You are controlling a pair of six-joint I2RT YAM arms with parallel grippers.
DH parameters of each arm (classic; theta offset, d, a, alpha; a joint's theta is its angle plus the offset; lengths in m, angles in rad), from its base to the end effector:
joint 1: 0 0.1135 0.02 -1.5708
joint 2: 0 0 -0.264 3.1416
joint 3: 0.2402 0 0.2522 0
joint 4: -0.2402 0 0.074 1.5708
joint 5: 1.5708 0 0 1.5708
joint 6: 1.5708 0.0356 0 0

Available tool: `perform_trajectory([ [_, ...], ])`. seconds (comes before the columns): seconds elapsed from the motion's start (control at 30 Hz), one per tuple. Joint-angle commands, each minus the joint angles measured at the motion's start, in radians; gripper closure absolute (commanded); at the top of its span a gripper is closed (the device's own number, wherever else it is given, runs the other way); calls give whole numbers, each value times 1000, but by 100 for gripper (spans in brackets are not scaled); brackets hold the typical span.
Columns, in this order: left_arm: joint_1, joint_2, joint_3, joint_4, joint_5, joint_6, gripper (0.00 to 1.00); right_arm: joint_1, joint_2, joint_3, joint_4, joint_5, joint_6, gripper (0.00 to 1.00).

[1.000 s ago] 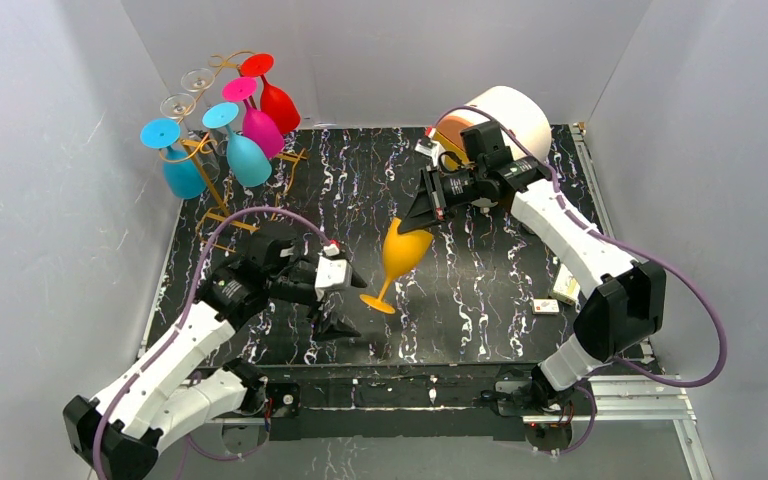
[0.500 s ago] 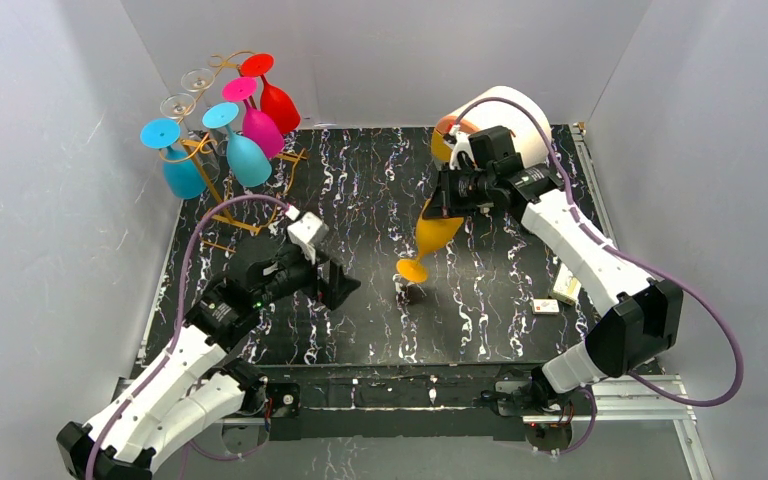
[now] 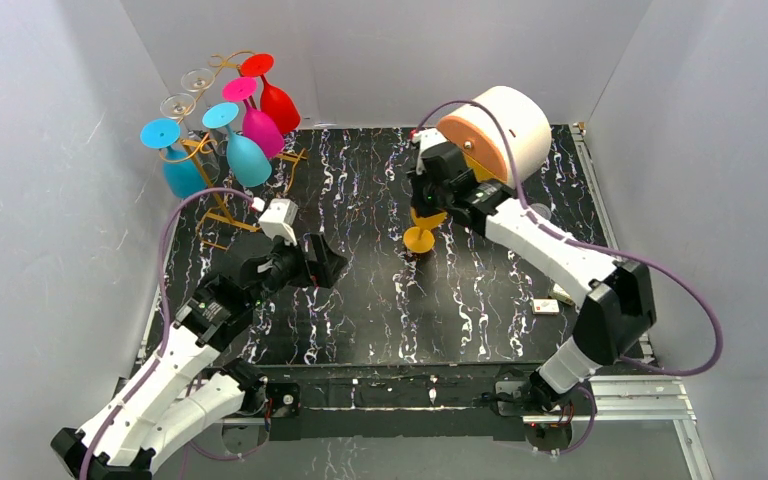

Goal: Take the wine glass off the wine glass rack
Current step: Place the wine glass at the center of the board.

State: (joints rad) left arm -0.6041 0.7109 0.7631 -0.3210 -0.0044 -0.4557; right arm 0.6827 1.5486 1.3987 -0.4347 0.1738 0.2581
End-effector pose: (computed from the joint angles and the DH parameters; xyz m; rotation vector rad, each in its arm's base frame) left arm 0.1376 -0.0948 0.3294 0.1380 1.8991 -0.7295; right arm 0.2803 0.2200 0.3400 -0.3571 2.1377 0.3592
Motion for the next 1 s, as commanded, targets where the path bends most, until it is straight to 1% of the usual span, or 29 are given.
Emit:
perform_trajectory([
  [0.0, 1, -2, 74, -134, -81, -14, 2, 32, 75, 39, 153, 93, -62, 99],
  [0.27, 1, -20, 98, -196, -125, -11, 2, 48, 233, 160, 152, 86, -95, 99],
  [0.37, 1, -27, 109, -226, -195, -10, 2, 56, 267, 189, 148, 72, -108, 99],
  [0.47, 1, -34, 120, -250, -268, 32, 2, 57, 295, 225, 126, 57, -110, 99],
  [0.57, 1, -22, 142, -281, -294, 38, 2, 58, 321, 261, 77, 45, -120, 97],
  [0.63, 1, -13, 148, -285, -288, 32, 2, 59, 339, 283, 46, 39, -127, 91],
  [0.77, 1, -15, 149, -288, -312, 18, 2, 60, 370, 350, -31, 9, -127, 84],
  [0.87, 1, -22, 151, -289, -317, 20, 2, 62, 366, 367, -36, -3, -128, 71],
  [0.97, 1, 1, 163, -314, -344, 17, 2, 68, 358, 386, -39, 1, -128, 65],
])
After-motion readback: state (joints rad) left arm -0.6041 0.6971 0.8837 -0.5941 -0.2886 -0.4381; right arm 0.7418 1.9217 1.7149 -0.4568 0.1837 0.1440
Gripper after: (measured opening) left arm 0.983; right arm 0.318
